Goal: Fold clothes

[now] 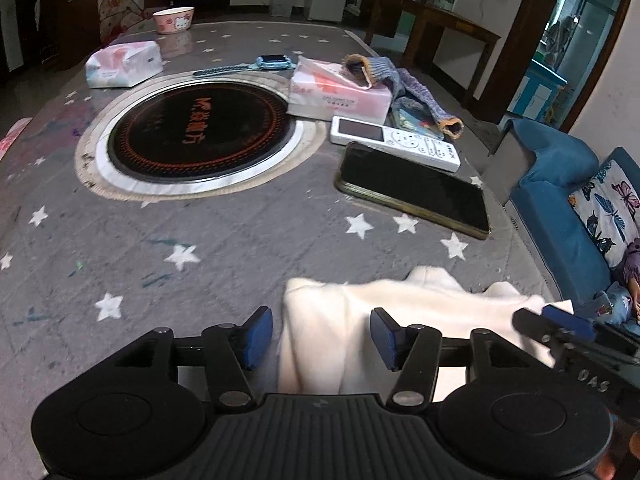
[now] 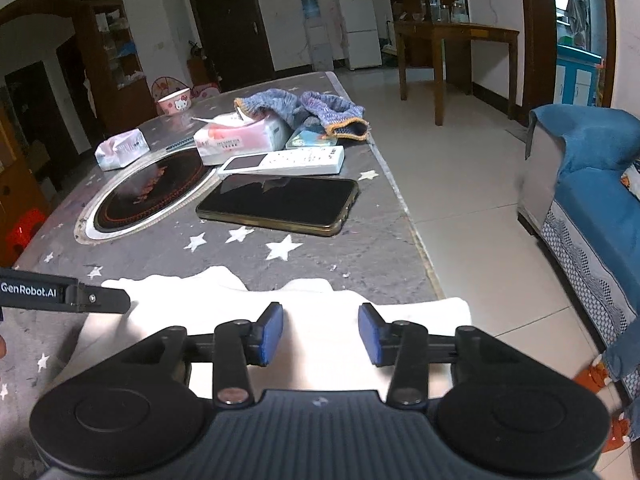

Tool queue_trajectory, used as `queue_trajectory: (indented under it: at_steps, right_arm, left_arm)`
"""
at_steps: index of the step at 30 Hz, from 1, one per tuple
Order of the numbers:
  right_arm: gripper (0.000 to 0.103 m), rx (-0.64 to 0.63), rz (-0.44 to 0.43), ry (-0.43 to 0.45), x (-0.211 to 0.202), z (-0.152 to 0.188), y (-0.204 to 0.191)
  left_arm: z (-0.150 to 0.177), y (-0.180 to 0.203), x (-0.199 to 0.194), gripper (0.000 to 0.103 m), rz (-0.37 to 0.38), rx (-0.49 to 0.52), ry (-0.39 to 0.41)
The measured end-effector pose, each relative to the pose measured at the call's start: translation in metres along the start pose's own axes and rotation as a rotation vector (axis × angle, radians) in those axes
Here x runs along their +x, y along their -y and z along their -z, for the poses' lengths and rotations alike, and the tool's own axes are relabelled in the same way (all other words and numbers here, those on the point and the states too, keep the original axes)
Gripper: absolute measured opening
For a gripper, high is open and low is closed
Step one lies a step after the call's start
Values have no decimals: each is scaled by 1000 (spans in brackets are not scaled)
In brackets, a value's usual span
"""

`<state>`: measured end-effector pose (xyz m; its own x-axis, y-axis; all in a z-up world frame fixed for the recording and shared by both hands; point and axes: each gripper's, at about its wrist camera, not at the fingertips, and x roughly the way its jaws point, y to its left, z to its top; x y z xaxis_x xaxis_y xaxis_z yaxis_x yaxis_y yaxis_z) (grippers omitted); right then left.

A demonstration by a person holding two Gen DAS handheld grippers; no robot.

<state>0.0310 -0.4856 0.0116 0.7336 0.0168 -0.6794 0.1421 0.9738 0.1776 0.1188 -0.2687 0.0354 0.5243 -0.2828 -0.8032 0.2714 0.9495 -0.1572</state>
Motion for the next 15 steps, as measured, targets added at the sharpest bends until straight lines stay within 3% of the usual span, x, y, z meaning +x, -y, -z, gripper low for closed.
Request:
queue_trajectory:
  at_steps: [7, 15]
  right_arm:
    - [50, -38, 9, 3, 3, 0, -4]
    - [55, -81, -40, -3, -13, 9, -20]
  left_arm:
    - [-5, 6, 18, 62, -11, 5, -17]
    - [0, 7, 11, 64, -6, 17, -6]
